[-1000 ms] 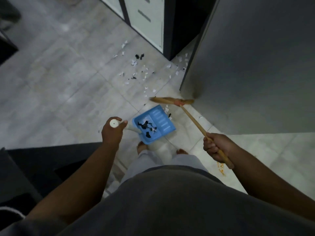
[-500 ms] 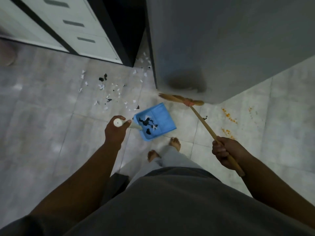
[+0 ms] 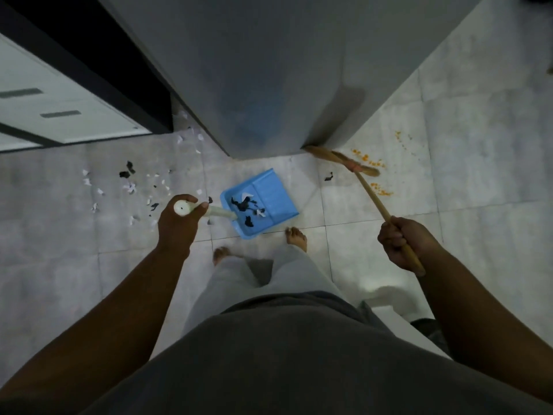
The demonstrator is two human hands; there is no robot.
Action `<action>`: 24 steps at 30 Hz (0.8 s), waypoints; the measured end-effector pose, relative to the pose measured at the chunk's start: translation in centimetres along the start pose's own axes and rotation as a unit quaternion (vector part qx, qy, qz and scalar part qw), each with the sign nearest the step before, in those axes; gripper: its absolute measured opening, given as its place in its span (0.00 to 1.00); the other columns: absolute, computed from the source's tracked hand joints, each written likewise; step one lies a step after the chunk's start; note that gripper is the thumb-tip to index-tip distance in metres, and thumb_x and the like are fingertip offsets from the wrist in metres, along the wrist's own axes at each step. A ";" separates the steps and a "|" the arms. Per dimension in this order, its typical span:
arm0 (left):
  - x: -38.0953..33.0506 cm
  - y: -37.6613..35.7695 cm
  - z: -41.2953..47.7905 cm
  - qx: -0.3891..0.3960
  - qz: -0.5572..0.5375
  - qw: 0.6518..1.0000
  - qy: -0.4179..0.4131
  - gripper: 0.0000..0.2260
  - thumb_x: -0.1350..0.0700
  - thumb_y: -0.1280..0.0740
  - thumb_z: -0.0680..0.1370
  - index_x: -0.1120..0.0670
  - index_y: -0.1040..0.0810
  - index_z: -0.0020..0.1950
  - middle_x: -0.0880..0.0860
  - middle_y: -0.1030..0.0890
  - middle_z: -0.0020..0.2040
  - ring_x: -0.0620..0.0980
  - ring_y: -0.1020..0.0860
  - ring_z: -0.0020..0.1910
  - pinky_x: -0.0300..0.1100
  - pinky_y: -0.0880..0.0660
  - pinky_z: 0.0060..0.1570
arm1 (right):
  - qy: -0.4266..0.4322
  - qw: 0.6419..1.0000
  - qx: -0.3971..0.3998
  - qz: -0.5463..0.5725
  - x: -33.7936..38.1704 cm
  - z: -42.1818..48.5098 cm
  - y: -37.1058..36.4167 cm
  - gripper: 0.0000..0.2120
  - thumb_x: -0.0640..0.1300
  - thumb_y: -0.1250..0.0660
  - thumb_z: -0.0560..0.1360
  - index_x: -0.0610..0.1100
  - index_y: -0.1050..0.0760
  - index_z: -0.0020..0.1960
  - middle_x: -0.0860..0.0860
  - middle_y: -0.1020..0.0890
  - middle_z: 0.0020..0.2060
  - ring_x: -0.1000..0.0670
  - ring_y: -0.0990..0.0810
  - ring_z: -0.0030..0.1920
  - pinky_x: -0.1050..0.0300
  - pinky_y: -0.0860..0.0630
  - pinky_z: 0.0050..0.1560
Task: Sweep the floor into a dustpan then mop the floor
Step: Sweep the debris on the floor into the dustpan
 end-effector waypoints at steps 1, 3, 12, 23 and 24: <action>-0.1 0.0 0.5 0.011 0.009 1.000 -0.006 0.09 0.58 0.25 0.74 0.54 0.22 0.51 0.57 0.19 0.50 0.58 0.21 0.51 0.61 0.24 0.59 | 0.009 1.000 -0.005 0.018 -0.2 0.4 -0.2 0.13 0.46 0.47 0.83 0.44 0.37 0.41 0.52 0.35 0.23 0.57 0.38 0.18 0.68 0.42 0.15; -0.3 0.5 1.7 0.026 0.030 0.999 -0.017 0.08 0.57 0.25 0.74 0.52 0.22 0.50 0.56 0.19 0.49 0.59 0.20 0.51 0.62 0.24 0.58 | 0.020 0.998 -0.012 0.063 -1.0 1.6 -0.9 0.13 0.45 0.47 0.83 0.44 0.36 0.41 0.53 0.35 0.24 0.57 0.38 0.18 0.69 0.42 0.16; -0.2 7.7 7.9 0.100 0.034 0.993 -0.045 0.08 0.61 0.26 0.74 0.56 0.22 0.50 0.58 0.20 0.47 0.55 0.23 0.46 0.55 0.24 0.50 | 0.046 0.970 0.016 0.237 -8.4 9.4 -10.7 0.14 0.39 0.52 0.83 0.43 0.39 0.40 0.50 0.35 0.20 0.54 0.37 0.16 0.69 0.39 0.18; 1.7 14.6 12.5 0.099 0.067 0.991 -0.063 0.10 0.60 0.25 0.73 0.45 0.22 0.44 0.46 0.19 0.44 0.50 0.21 0.49 0.56 0.24 0.58 | 0.019 0.992 0.024 0.119 -20.8 8.6 -17.1 0.10 0.40 0.49 0.83 0.42 0.37 0.43 0.51 0.33 0.23 0.58 0.38 0.18 0.70 0.44 0.15; 1.8 14.8 12.6 0.095 0.073 0.991 -0.065 0.11 0.59 0.24 0.73 0.44 0.22 0.43 0.45 0.19 0.44 0.50 0.21 0.50 0.57 0.23 0.59 | 0.023 0.993 0.024 0.114 -20.8 8.1 -16.0 0.10 0.41 0.49 0.83 0.42 0.37 0.44 0.52 0.33 0.23 0.58 0.39 0.19 0.69 0.43 0.15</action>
Point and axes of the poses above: each hand's wrist, its own z-axis towards the middle knuckle, its own y-axis out of the back of the hand, x = y × z, the point moved 9 cm from there along z, towards the middle knuckle
